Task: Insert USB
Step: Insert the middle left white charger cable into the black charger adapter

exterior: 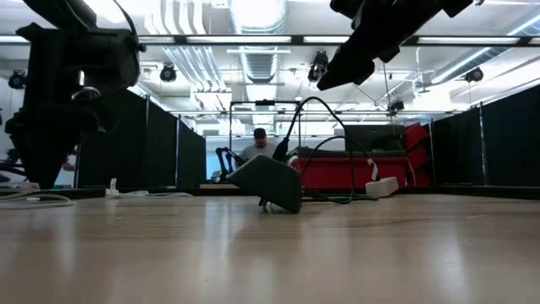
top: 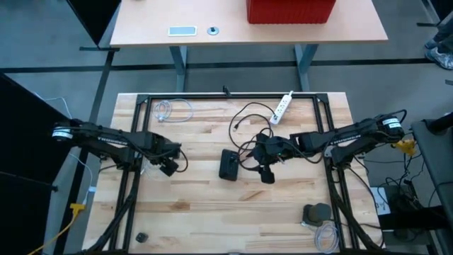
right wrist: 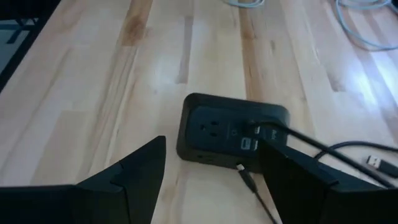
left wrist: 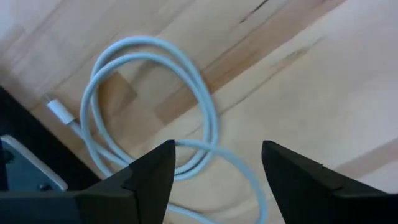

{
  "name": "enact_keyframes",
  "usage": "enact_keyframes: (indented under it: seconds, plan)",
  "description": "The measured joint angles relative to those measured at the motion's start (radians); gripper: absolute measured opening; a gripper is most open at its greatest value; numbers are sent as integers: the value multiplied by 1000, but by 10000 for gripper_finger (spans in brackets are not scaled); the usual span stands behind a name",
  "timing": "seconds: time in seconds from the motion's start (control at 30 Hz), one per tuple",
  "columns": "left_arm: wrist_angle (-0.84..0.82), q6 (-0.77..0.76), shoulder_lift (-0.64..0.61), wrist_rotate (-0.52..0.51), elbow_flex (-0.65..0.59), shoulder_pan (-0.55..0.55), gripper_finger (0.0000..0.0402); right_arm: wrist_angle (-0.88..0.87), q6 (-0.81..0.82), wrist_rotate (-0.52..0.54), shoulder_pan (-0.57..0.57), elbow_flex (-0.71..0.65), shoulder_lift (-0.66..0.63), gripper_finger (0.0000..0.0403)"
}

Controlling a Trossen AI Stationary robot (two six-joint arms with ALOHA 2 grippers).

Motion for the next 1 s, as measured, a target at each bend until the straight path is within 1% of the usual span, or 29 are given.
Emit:
enact_keyframes:
  seconds: [0.1,0.17,0.37,0.43,0.47,0.53,0.57,0.67,0.77,0.83,1.0]
  plan:
    - [43,0,28,2,-24,-1,225,11,-14,0,-2,0,0,238]
    - [126,17,48,28,-31,-1,221,11,-19,0,-5,0,0,238]
    - [546,169,123,193,-19,-32,209,15,-19,1,-6,0,-1,238]
    - [630,237,143,259,2,-51,206,14,-17,1,-6,0,-1,238]
    - [643,259,149,276,24,-63,205,14,-16,0,-7,0,-1,238]
    - [610,274,156,276,75,-88,202,14,-21,0,-7,0,-1,238]
    - [554,271,157,266,101,-101,201,14,-22,0,-7,0,-1,238]
    - [343,270,156,213,209,-154,195,14,-39,1,-12,0,-1,238]
    - [124,326,171,185,353,-238,186,13,-54,5,-26,0,-1,238]
    - [11,333,200,181,442,-319,179,14,-52,30,-35,0,-1,238]
    - [-115,265,299,156,595,-577,168,12,-27,165,-46,0,-2,240]
